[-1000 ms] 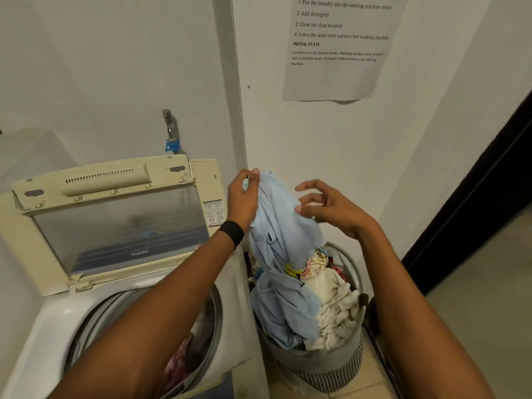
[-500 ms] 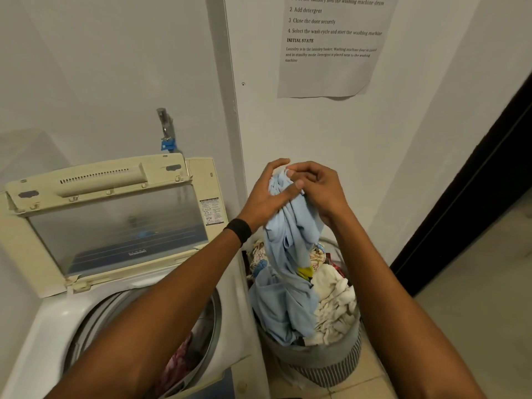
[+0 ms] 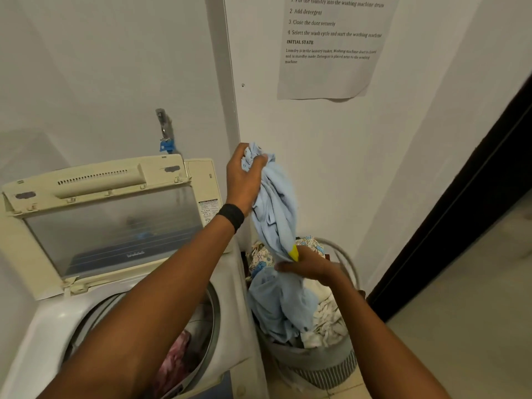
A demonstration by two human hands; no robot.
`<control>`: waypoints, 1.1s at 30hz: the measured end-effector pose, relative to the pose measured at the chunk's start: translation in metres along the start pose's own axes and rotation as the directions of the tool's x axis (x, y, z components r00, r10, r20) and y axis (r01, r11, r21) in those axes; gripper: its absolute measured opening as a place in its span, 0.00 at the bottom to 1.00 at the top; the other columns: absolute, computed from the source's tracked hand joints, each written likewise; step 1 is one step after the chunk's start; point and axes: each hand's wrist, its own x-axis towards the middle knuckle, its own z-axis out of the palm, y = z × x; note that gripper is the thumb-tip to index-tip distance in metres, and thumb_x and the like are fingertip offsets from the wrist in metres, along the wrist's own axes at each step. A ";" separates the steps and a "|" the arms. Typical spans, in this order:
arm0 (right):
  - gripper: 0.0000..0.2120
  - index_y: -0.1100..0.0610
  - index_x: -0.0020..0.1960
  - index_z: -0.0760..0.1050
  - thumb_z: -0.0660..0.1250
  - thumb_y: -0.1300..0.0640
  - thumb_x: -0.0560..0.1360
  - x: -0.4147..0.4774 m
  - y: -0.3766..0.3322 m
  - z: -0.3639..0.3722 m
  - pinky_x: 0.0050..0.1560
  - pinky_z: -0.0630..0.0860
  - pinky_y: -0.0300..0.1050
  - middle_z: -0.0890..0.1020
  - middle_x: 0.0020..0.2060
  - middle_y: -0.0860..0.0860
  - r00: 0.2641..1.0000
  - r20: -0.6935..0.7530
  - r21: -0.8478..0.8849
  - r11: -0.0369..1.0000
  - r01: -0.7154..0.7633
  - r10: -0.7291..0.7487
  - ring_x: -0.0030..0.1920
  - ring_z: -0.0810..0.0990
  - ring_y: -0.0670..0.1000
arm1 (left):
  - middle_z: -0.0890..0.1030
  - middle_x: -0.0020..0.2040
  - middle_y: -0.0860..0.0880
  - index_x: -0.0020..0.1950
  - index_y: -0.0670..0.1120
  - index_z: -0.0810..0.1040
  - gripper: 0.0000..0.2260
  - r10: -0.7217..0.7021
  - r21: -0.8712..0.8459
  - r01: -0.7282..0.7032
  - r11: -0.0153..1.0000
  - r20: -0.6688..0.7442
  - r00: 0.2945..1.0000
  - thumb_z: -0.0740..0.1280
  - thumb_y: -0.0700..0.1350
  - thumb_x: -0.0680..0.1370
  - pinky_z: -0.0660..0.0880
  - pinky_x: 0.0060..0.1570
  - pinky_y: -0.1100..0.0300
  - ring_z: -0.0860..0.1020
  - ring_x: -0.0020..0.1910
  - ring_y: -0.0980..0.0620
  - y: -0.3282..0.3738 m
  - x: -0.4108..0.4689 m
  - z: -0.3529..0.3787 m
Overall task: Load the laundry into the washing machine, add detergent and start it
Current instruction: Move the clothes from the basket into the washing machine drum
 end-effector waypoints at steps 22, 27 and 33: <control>0.27 0.50 0.71 0.71 0.70 0.67 0.76 -0.016 -0.071 -0.050 0.59 0.79 0.53 0.85 0.57 0.52 0.919 -0.313 0.555 0.738 0.383 -0.241 0.56 0.83 0.53 | 0.78 0.52 0.48 0.54 0.48 0.79 0.11 0.064 0.324 -0.118 0.939 0.174 0.983 0.68 0.55 0.82 0.73 0.56 0.60 0.78 0.53 0.55 -0.039 -0.018 -0.013; 0.21 0.48 0.68 0.74 0.74 0.50 0.76 -0.012 -0.023 -0.013 0.62 0.79 0.58 0.81 0.61 0.47 0.986 -0.120 0.076 0.990 0.122 -0.112 0.60 0.80 0.52 | 0.77 0.52 0.46 0.51 0.48 0.77 0.07 0.072 0.290 -0.078 0.954 0.033 0.997 0.68 0.50 0.83 0.71 0.51 0.71 0.76 0.47 0.66 -0.023 -0.003 -0.012; 0.18 0.51 0.62 0.73 0.74 0.60 0.76 -0.039 -0.057 -0.068 0.39 0.79 0.37 0.85 0.50 0.50 0.824 -0.551 0.302 0.889 0.345 -0.133 0.45 0.84 0.48 | 0.74 0.51 0.44 0.46 0.47 0.75 0.08 -0.038 0.326 0.090 0.941 -0.163 0.986 0.67 0.48 0.82 0.69 0.47 0.64 0.74 0.45 0.60 -0.039 -0.001 -0.038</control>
